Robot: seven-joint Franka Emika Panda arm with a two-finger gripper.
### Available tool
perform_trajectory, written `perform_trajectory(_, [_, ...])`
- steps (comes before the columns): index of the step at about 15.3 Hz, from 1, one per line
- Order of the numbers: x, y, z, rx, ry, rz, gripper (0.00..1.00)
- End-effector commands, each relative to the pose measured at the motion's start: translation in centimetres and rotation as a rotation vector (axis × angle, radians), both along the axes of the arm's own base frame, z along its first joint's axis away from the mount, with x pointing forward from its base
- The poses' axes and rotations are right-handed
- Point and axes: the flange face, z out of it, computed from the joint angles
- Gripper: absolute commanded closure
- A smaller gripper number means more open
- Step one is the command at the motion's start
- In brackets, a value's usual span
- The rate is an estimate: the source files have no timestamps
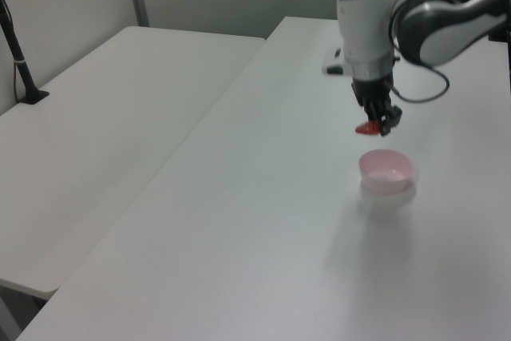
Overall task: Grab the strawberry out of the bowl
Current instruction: 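Carry the strawberry away from the bowl and lower it to the table, then open the gripper to release the strawberry and raise it away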
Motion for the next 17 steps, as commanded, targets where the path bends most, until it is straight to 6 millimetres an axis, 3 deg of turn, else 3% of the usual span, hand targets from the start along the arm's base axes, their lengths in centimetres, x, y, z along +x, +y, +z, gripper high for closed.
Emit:
perform_trajectory(1, [2.6,-6.5,0.7,0.047,-0.041,-0.169,0.62])
perform_trajectory(3, [4.5,-11.6,0.5,0.064,-0.111,-0.311,0.62])
perform_trajectory(7, [7.3,-18.5,-5.4,0.052,-0.134,-0.443,0.61])
perform_trajectory(9, [8.5,-19.5,-8.6,0.045,-0.158,-0.460,0.61])
perform_trajectory(13, [10.8,-20.8,-10.1,0.017,-0.176,-0.461,0.57])
perform_trajectory(14, [10.8,-21.4,-10.1,0.013,-0.178,-0.467,0.50])
perform_trajectory(16, [10.7,-21.9,-10.1,0.010,-0.181,-0.481,0.00])
perform_trajectory(17, [10.7,-22.0,-9.5,0.011,-0.194,-0.505,0.00])
